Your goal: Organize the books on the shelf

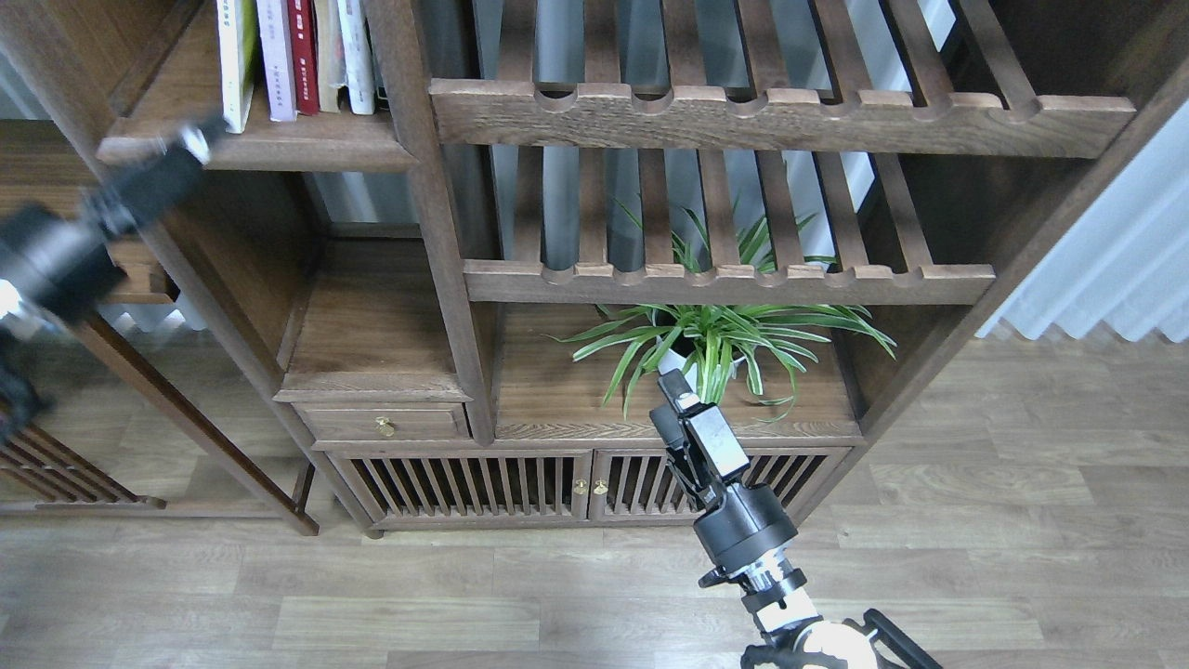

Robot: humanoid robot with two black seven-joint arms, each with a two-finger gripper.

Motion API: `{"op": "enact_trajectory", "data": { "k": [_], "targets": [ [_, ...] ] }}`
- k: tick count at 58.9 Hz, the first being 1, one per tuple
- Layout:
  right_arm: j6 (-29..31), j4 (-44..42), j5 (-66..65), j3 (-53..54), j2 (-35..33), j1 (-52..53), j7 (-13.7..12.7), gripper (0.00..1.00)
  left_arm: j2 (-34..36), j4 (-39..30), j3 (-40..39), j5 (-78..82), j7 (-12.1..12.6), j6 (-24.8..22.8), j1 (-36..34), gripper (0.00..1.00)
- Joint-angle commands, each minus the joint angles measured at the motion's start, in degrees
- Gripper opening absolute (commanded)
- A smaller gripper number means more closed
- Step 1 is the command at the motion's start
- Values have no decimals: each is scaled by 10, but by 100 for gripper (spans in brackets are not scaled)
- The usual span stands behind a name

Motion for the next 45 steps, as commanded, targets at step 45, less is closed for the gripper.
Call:
{"op": "enact_trajectory", "data": {
  "k": [45],
  "targets": [
    [0, 2, 0, -18, 0, 2, 0, 98, -125, 50, 23, -1, -8, 0, 50, 93]
  ]
}}
